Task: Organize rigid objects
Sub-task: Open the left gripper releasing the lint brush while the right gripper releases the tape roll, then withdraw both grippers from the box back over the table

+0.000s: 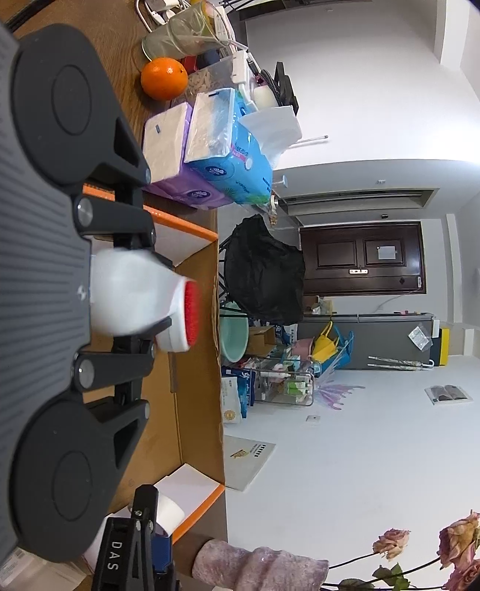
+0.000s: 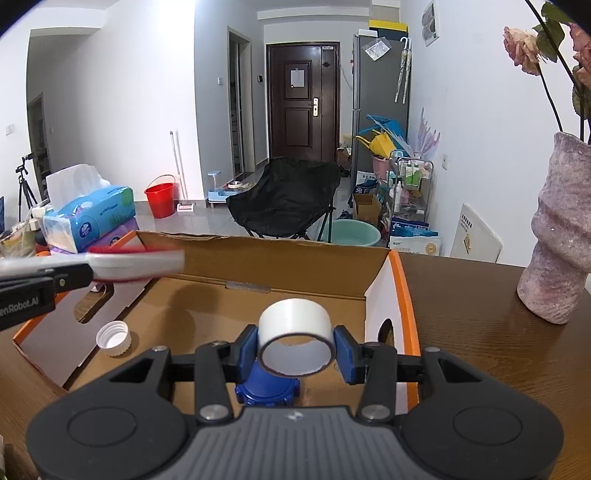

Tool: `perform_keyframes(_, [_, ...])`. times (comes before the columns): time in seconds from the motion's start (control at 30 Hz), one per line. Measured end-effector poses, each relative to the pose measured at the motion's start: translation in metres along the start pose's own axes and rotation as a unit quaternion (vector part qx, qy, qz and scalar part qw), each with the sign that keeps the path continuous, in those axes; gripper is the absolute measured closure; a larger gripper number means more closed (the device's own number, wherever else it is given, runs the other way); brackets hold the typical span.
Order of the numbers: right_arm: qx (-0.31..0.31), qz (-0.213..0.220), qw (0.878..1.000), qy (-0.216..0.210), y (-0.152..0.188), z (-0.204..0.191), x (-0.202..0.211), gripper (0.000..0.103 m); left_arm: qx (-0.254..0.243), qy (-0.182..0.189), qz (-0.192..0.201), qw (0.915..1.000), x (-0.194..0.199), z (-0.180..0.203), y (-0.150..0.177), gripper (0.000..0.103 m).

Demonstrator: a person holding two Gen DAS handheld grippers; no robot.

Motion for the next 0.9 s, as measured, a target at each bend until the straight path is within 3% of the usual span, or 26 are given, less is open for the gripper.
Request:
perform_keyframes(0.07, [-0.001,-0.004,1.0,0.008,-0.001,0.001,-0.003,0.053,0.003,-0.01,0.007,0.9999,0.005,-0.001,-0.002,0.003])
perform_keyframes(0.13, [-0.006,-0.008,1.0,0.018,0.0,0.003,-0.005,0.013,0.007,-0.035,0.033,0.9988,0.014,-0.003,-0.006,0.0])
perform_keyframes(0.2, [-0.007,-0.004,1.0,0.024,0.0,0.004,-0.004,0.003,0.014,-0.032,0.031,0.9989,0.017,-0.005,-0.009,0.0])
perform_keyframes(0.53, [-0.003,-0.004,1.0,0.025,-0.002,0.003,0.002,0.001,0.031,-0.047,0.01,0.9984,0.015,-0.014,-0.009,0.0])
perform_keyframes(0.9, [-0.007,0.02,0.999,0.035,-0.007,0.008,0.032,0.001,0.047,-0.037,0.011,0.9981,0.036,-0.023,-0.011,0.0])
Point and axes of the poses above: each gripper's, at about its wrist camera, not at the fingertips, and x roughly against the way its jaws point, z to its right, y to its underside, the point moved 6 cm from there along -x, roughly the way its jaws point, and after that the axes turned 4 degrees about y, right-handed, at the moved point
